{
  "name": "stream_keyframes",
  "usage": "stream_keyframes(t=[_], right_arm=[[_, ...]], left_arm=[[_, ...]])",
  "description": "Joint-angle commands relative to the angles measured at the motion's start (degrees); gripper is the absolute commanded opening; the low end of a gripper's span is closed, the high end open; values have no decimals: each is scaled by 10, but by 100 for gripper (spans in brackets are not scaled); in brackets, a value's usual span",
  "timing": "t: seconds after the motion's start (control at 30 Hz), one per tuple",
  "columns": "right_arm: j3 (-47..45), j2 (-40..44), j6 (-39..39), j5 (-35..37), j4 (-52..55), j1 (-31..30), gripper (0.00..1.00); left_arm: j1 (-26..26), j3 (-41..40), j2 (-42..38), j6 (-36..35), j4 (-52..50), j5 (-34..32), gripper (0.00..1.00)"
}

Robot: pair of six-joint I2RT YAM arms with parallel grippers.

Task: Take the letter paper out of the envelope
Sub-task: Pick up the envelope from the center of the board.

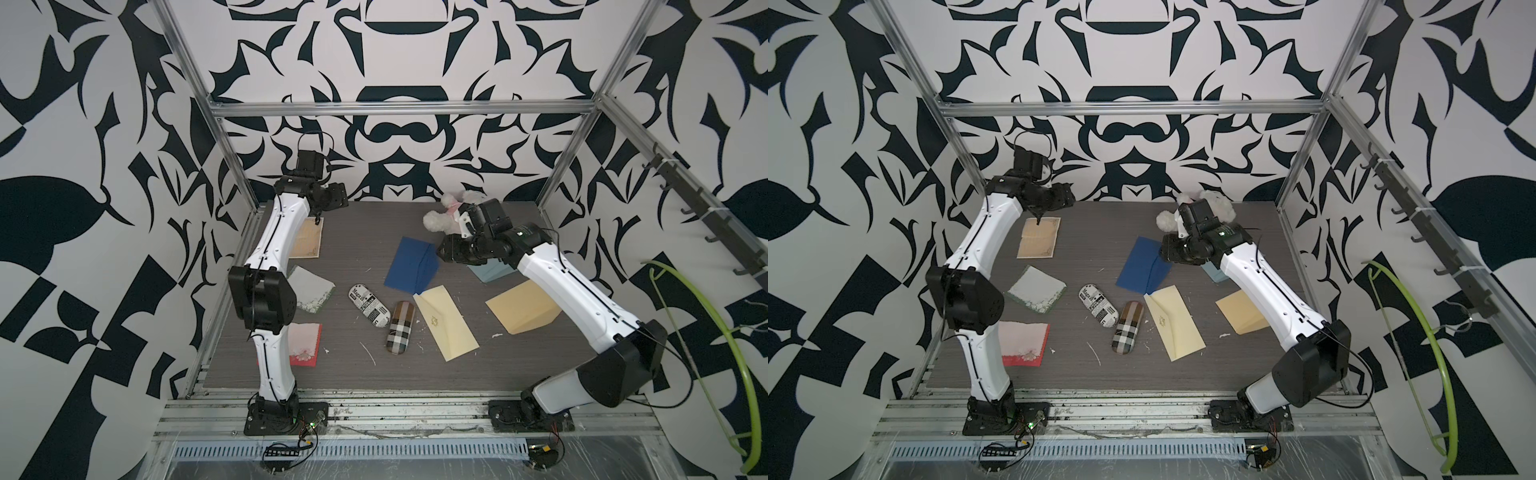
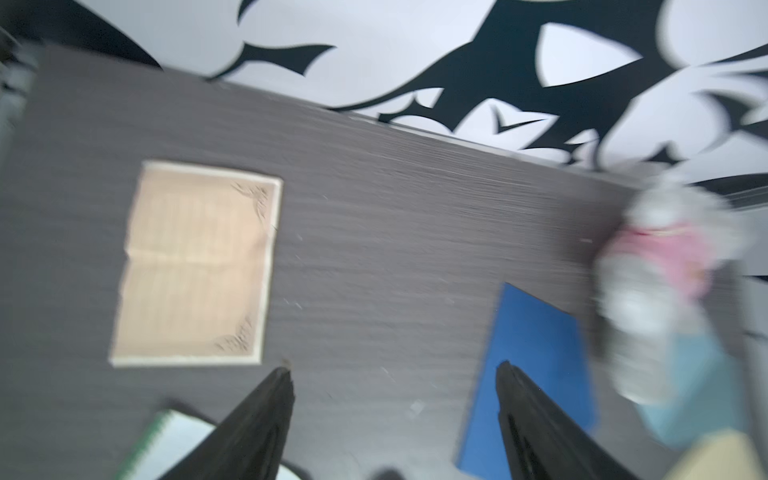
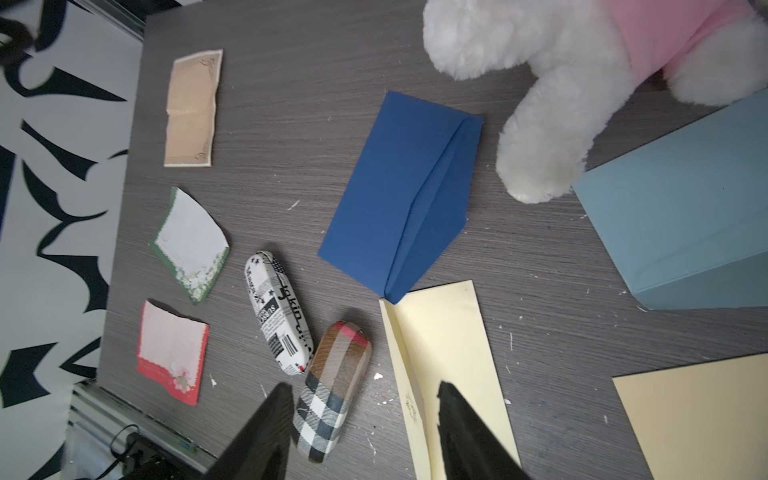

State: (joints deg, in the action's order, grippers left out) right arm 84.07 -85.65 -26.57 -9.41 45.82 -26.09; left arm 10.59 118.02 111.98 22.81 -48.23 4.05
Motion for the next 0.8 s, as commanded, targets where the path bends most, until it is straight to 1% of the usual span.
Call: stream_keyframes(t=[0.0,0.03,0.17,0.23,0.3,0.37,0.43,0.47,0.53,0.63,0.77], right_arm=[[-16,1,27,37,-1,1,58],[-21,-3,28,51,6,0,57],[-39,-15,22,144,59,-14,57],[-53,-25,25,144,69,-24,57],[-81,-31,37,108,53,-41,57],[-106,-42,56,44,33,-48,57],[-129,-58,80,-35,12,-48,57],[-138,-65,91,-57,9,-47,57],[-145,-82,112,-81,10,-46,58],[-146,-103,143,-103,12,-45,59],[-138,-148,182,-100,31,-45,60]], left_arm=[[1,-94,-55,138,11,124,80],[4,-125,-73,154,31,142,80],[29,-262,-151,195,82,202,79],[47,-332,-184,214,128,231,78],[74,-400,-214,234,156,234,78],[100,-445,-229,249,170,238,78],[124,-483,-241,254,174,233,78],[134,-503,-247,259,182,231,78],[149,-535,-253,268,193,232,78],[163,-560,-255,263,198,232,78],[166,-568,-252,254,198,238,78]])
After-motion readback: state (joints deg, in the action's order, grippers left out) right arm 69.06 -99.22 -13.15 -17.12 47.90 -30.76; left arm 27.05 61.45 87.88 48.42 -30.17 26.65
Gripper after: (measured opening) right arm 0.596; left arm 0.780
